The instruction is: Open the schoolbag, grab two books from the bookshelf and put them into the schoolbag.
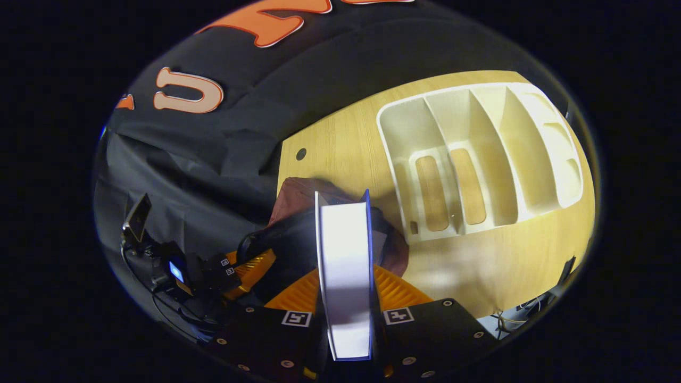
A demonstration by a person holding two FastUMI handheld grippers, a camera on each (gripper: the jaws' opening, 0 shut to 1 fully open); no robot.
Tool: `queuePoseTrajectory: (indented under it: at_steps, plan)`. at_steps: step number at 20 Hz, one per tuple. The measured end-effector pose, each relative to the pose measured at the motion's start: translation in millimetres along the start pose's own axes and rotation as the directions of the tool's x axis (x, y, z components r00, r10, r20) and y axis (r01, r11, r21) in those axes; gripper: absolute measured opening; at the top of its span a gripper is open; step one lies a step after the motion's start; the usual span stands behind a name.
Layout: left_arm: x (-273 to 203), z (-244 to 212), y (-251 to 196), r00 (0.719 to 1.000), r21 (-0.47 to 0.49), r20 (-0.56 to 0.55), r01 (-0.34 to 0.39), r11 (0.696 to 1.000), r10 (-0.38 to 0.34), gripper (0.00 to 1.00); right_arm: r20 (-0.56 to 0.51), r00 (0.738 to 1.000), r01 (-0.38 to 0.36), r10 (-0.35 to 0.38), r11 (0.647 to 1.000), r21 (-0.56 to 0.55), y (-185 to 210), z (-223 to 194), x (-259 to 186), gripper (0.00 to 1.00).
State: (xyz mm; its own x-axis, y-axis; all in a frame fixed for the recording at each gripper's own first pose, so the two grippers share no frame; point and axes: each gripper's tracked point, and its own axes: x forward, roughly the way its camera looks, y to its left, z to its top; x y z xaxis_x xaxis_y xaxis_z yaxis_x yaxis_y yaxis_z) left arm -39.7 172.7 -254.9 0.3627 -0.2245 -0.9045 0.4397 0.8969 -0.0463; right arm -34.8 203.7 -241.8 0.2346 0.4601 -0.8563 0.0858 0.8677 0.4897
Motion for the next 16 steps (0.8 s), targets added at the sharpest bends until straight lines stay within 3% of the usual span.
queuePoseTrajectory:
  at_steps: [4, 8, 16]
  plan:
    - [-1, -1, 0, 1.000, 0.009, -0.001, -0.001, 1.000, 0.001, 0.05, 0.018, 0.999, -0.042, 0.041, 0.999, 0.008, 1, -12, 26, 0.34]
    - [-8, 6, -11, 1.000, 0.046, 0.011, 0.006, 0.999, -0.007, 0.05, 0.040, 0.991, -0.133, 0.130, 0.987, 0.088, 13, -16, 42, 0.35]
    - [-12, 25, -27, 1.000, 0.110, 0.001, 0.015, 0.994, -0.015, 0.05, 0.151, 0.970, -0.218, 0.193, 0.960, 0.173, 18, -18, 84, 0.35]
